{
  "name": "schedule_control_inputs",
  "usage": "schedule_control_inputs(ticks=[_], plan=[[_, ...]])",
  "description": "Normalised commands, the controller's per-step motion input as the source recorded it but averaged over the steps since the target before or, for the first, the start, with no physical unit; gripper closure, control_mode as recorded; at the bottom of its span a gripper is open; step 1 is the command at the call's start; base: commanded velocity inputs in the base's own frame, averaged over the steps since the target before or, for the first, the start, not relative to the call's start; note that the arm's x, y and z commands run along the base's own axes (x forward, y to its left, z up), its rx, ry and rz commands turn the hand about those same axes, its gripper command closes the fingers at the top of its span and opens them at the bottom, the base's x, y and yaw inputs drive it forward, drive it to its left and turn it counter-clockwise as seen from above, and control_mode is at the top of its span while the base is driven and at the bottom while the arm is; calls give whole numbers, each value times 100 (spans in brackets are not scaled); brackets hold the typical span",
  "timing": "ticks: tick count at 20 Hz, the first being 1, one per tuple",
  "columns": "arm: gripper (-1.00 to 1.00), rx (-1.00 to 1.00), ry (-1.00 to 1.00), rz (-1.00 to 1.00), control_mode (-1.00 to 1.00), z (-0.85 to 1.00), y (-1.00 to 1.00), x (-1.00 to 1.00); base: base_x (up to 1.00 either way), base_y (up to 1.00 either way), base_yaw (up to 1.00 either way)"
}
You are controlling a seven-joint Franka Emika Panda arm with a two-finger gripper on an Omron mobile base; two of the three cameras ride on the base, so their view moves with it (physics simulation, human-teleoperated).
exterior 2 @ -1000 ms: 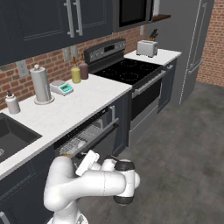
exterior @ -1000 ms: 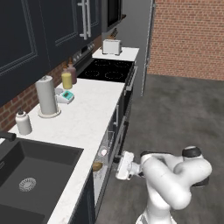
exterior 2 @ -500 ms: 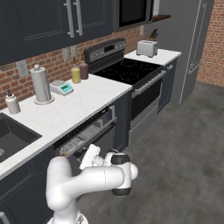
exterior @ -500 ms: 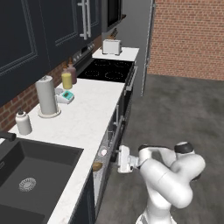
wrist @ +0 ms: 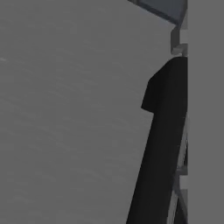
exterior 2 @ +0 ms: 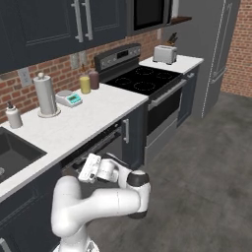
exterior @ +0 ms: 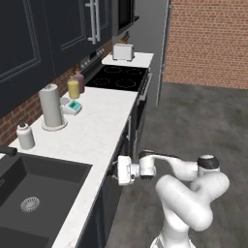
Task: Pick up the cup and bowl from the counter, place them in the dishwasher, and close the dishwasher door.
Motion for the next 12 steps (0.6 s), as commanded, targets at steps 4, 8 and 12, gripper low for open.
schedule_control_inputs(ticks=[4, 8, 12], plan=[[-100, -12, 15, -14, -100, -100, 100, 100, 0, 0, 0], [-100, -9, 17, -13, -100, -100, 100, 100, 0, 0, 0], [-100, -5, 15, -11, -100, -100, 100, 100, 0, 0, 0]])
